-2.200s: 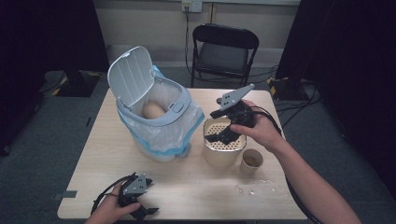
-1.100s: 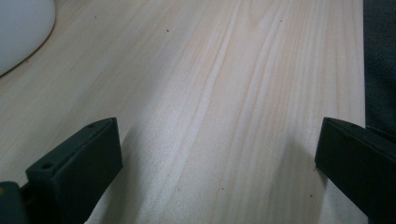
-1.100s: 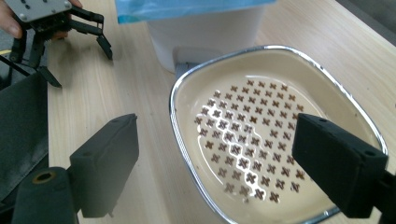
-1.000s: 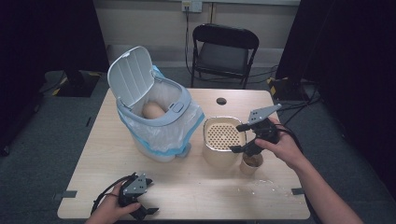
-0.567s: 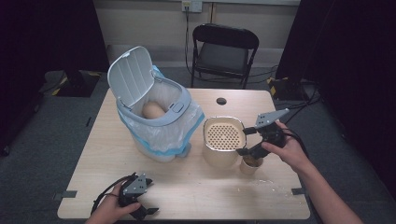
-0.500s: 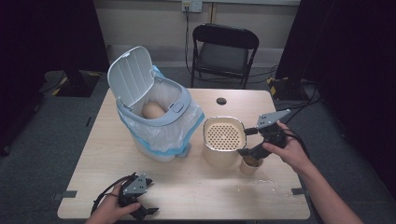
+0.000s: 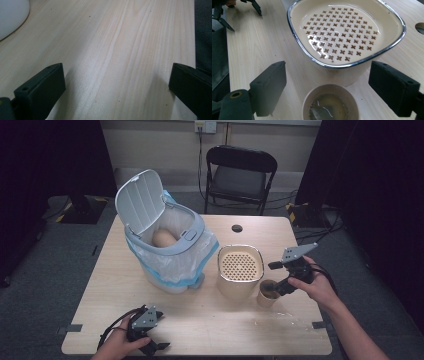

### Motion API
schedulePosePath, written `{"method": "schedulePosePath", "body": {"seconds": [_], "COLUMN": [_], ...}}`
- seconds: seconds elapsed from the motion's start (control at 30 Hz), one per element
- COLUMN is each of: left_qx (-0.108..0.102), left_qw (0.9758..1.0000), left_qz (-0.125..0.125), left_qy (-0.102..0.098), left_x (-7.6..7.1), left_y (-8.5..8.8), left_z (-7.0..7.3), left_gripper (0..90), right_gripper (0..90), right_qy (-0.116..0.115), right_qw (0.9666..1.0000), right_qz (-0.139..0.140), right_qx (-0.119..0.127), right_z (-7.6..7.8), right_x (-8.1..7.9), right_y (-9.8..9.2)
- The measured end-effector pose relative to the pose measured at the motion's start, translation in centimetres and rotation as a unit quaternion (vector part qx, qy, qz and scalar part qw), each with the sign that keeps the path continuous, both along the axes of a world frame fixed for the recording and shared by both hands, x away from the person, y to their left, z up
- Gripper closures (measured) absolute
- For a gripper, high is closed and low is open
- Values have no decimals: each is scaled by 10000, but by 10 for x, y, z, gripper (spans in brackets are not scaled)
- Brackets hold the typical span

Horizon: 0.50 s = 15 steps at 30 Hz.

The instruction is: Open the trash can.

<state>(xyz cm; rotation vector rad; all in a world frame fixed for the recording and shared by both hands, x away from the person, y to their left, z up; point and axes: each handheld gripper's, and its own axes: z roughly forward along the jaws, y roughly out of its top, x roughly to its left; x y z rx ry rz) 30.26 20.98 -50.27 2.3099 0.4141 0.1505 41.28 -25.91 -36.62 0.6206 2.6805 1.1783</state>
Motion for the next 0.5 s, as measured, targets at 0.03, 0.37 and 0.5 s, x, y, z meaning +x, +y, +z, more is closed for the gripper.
{"method": "schedulePosePath", "body": {"seconds": [0.03, 0.37, 0.5], "left_qx": [-33, -7, -22], "left_qw": [10000, 10000, 10000], "left_qz": [18, 19, 15], "left_qy": [5, 4, 7], "left_x": [0, 0, 0], "left_y": [0, 0, 0], "left_z": [0, 0, 0], "left_gripper": [0, 0, 0], "right_gripper": [145, 144, 145], "right_qy": [4, 58, 76], "right_qw": [10000, 9998, 9996], "right_qz": [-21, -206, -261], "right_qx": [14, -23, 14], "right_z": [-1, -11, -16], "right_x": [0, -4, -5], "right_y": [-2, -17, -24]}}
